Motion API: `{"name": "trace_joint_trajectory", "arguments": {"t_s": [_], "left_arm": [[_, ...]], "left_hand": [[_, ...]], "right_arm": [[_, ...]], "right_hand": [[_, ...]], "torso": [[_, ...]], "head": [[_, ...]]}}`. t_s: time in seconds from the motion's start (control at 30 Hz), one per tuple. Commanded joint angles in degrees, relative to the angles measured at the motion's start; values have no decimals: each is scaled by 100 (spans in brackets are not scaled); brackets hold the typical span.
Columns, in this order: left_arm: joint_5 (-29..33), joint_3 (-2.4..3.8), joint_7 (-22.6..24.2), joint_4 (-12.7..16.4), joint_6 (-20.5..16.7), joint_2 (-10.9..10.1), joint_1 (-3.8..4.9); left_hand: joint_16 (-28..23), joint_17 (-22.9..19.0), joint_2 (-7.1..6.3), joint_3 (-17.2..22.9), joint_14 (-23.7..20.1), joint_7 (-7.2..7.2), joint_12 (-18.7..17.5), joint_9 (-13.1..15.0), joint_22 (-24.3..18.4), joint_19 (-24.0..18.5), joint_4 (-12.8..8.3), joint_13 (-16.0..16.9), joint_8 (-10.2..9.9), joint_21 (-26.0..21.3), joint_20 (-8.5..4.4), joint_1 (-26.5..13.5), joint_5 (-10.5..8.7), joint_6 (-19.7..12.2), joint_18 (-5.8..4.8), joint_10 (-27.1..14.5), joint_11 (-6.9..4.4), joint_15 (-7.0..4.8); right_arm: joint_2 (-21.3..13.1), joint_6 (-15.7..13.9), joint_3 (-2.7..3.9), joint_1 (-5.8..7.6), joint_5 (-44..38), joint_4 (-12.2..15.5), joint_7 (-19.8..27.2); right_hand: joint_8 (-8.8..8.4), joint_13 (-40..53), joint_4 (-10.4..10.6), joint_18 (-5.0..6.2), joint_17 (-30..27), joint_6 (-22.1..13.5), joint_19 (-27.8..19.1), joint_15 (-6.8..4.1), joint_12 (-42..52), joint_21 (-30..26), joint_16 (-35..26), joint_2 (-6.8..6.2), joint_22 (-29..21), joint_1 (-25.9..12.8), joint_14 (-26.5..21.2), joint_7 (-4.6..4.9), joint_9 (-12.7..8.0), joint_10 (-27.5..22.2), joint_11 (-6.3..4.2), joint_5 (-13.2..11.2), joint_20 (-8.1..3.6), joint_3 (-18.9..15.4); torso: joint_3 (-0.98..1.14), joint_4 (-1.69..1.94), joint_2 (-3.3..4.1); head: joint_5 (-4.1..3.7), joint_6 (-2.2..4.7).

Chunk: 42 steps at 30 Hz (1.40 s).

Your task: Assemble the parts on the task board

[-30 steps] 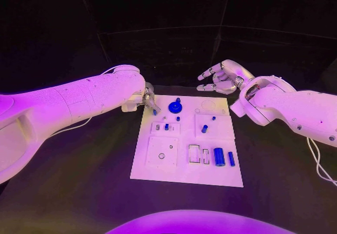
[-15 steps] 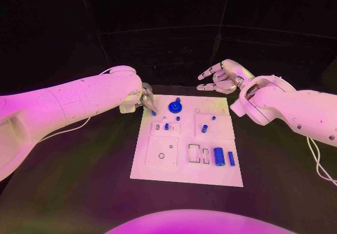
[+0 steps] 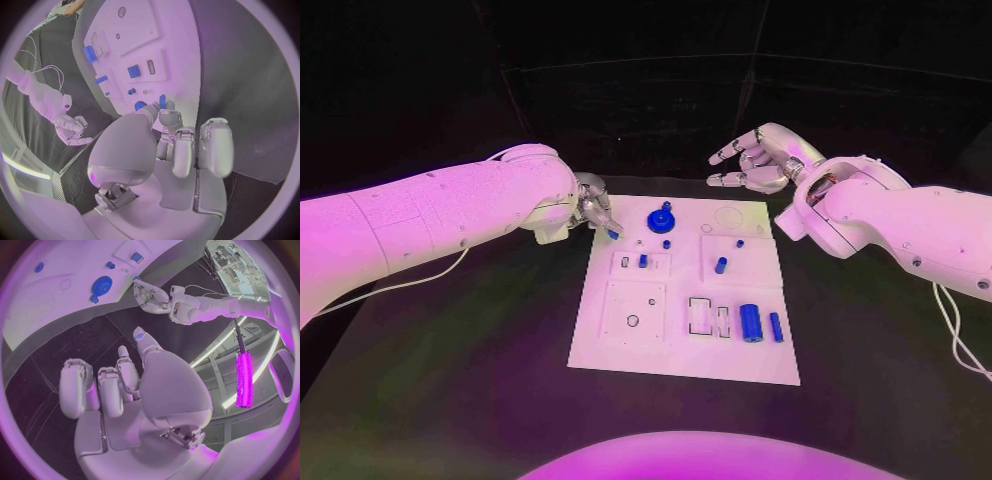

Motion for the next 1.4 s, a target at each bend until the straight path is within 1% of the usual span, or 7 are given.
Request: {"name": "trace_joint_trajectory", "arguments": {"t_s": [0.03, 0.27, 0.33, 0.53, 0.7, 0.9, 1.4], "left_arm": [[97, 1, 95, 328, -699, -180, 3], [54, -9, 102, 933, -1258, -527, -49], [-42, -10, 114, 1100, -1388, -614, -85], [-304, -13, 85, 1384, -1562, -746, -211], [-391, -14, 24, 1464, -1531, -759, -308], [-469, -15, -36, 1490, -1437, -716, -377], [-571, -16, -113, 1450, -1063, -629, -414]], "left_hand": [[18, 1510, -59, 724, 606, -17, 31, 239, 384, 95, -661, 10, 38, 2, -36, -48, -5, -5, -42, 53, 1, -27], [18, 1510, -98, 817, 606, -24, 50, 257, 412, 109, -676, 24, 61, 21, -42, -92, -7, 0, -48, 74, -5, -33], [18, 1510, -105, 833, 606, -25, 55, 260, 418, 113, -679, 29, 66, 26, -43, -98, -7, 1, -50, 79, -6, -34], [18, 1510, -125, 877, 606, -29, 73, 269, 432, 120, -689, 46, 77, 36, -46, -115, -7, 4, -53, 96, -10, -38], [18, 1510, -146, 927, 606, -32, 83, 279, 436, 123, -696, 54, 89, 38, -49, -141, -9, 5, -53, 109, -14, -42], [18, 1510, -155, 952, 606, -33, 110, 284, 449, 130, -695, 83, 96, 48, -51, -160, -10, 8, -56, 127, -15, -44], [18, 1510, -173, 993, 606, -37, 82, 296, 441, 127, -683, 46, 111, 40, -53, -214, -15, 14, -54, 120, -17, -46]], "right_arm": [[-12, 17, 4, 10, 10, 5, 44], [-26, 19, 4, 10, 10, -8, 42], [-28, 21, 4, 10, 10, -12, 43], [-32, 26, 3, 9, 10, -21, 46], [-35, 27, 3, 9, 10, -26, 47], [-27, 28, 3, 9, 10, -39, 48], [-10, 28, 3, 8, 10, -51, 49]], "right_hand": [[25, 69, -4, 77, 1162, -38, -31, -36, -32, -18, -19, 48, -5, 6, 511, 11, -6, -24, 5, 23, 0, -42], [25, 69, -4, 77, 1162, -38, -31, -36, -32, -18, -19, 48, -5, 6, 511, 11, -6, -24, 5, 23, 0, -42], [25, 69, -4, 77, 1162, -38, -31, -36, -32, -18, -19, 48, -5, 6, 511, 11, -6, -24, 5, 23, 0, -42], [25, 69, -4, 77, 1162, -38, -31, -36, -32, -18, -19, 48, -5, 6, 511, 11, -6, -24, 5, 23, 0, -42], [25, 69, -4, 77, 1162, -38, -31, -36, -32, -18, -19, 48, -5, 6, 511, 11, -6, -24, 5, 23, 0, -42], [25, 69, -4, 77, 1162, -38, -31, -36, -32, -18, -19, 48, -5, 6, 511, 11, -6, -24, 5, 23, 0, -42], [25, 69, -4, 77, 1162, -38, -31, -36, -32, -18, -19, 48, -5, 6, 511, 11, -6, -24, 5, 23, 0, -42]], "torso": [[1, 4, -2], [1, 29, -7], [0, 45, -12], [-4, 39, -10], [1, 31, -8], [0, 31, -2], [2, 28, -3]], "head": [[10, -2], [16, 4], [24, 5], [28, 6], [42, 15], [41, 17], [25, -7]]}}
